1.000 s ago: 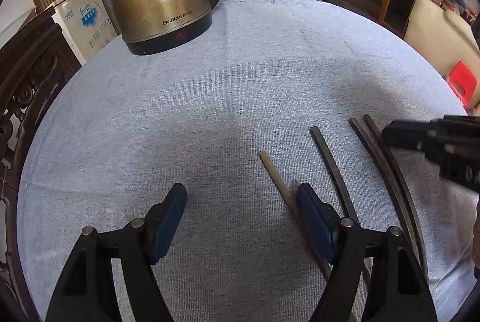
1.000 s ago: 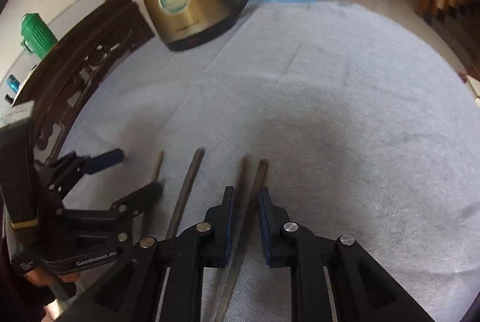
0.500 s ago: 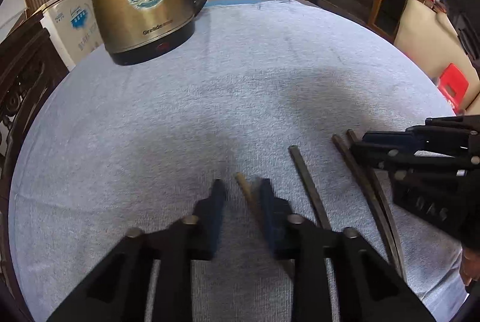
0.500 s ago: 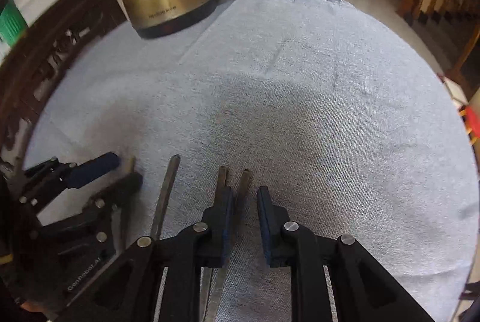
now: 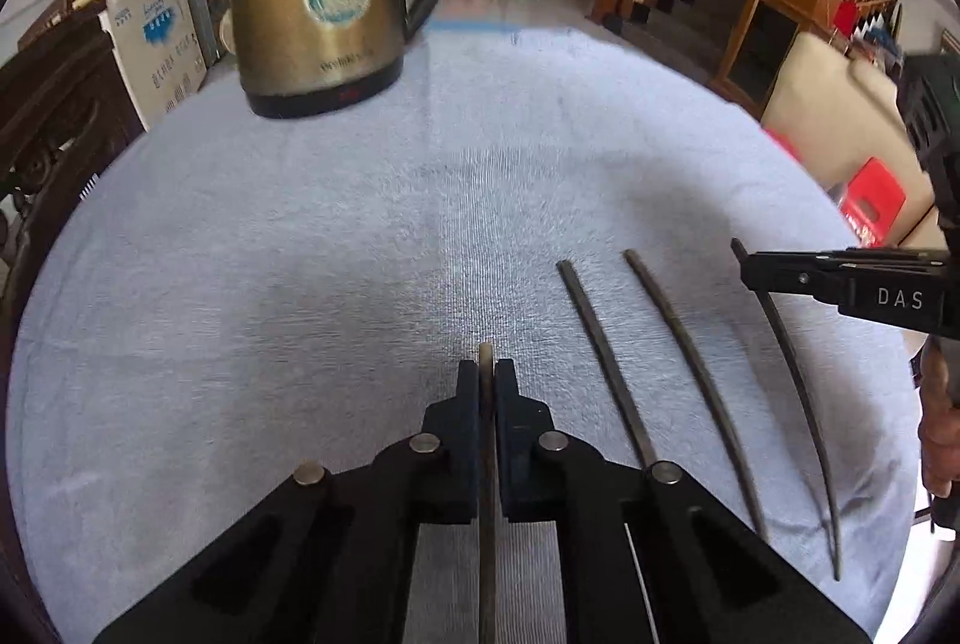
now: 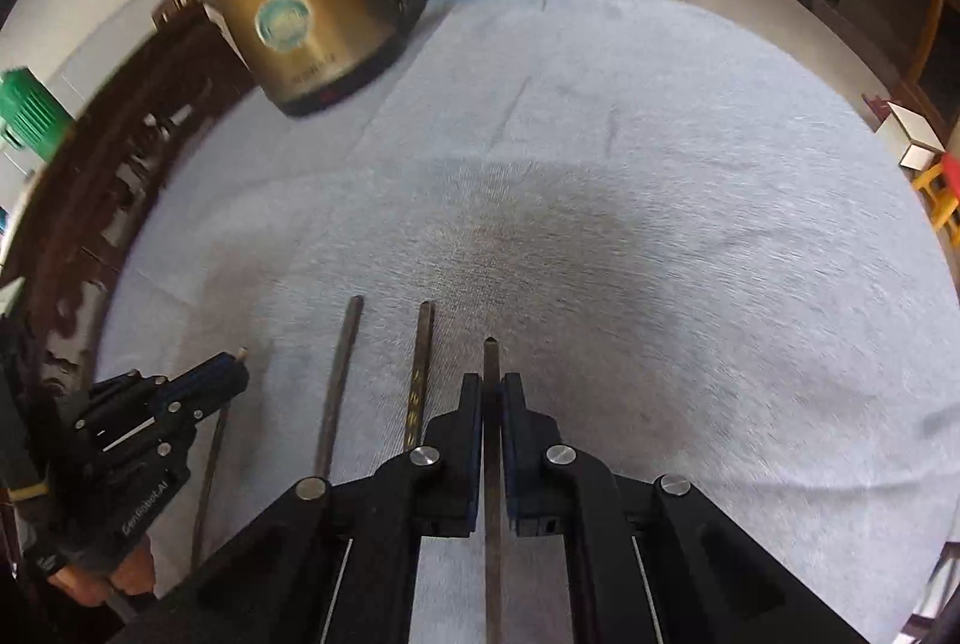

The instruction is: Organize utensils

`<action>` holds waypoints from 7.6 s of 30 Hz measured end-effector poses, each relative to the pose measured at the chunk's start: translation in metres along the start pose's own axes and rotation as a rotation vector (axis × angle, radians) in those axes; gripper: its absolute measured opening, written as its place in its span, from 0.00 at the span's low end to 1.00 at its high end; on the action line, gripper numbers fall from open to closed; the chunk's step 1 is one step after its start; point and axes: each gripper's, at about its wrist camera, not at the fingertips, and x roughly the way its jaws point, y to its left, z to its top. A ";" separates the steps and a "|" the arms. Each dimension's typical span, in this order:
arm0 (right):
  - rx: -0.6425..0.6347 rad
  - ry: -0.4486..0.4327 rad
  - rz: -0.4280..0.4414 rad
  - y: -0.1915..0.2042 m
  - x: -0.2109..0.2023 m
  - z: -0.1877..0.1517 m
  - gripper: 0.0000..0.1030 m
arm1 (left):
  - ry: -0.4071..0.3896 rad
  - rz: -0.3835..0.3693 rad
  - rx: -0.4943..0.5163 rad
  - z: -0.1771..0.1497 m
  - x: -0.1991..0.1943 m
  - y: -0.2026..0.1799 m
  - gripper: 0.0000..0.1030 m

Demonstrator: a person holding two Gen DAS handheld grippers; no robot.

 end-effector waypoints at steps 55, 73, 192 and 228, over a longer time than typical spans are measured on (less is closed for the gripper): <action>-0.038 -0.876 0.170 0.097 -0.300 -0.221 0.06 | -0.698 -0.092 -0.037 -0.122 -0.365 -0.108 0.05; 0.110 -0.750 0.235 0.032 -0.283 -0.263 0.30 | -0.511 0.042 -0.105 -0.161 -0.307 -0.117 0.54; -0.074 -0.513 -0.078 0.100 -0.259 -0.340 0.61 | -0.336 0.468 -0.245 -0.238 -0.279 -0.093 0.86; -0.031 -0.457 -0.068 0.092 -0.240 -0.332 0.61 | -0.269 0.467 -0.258 -0.243 -0.253 -0.085 0.86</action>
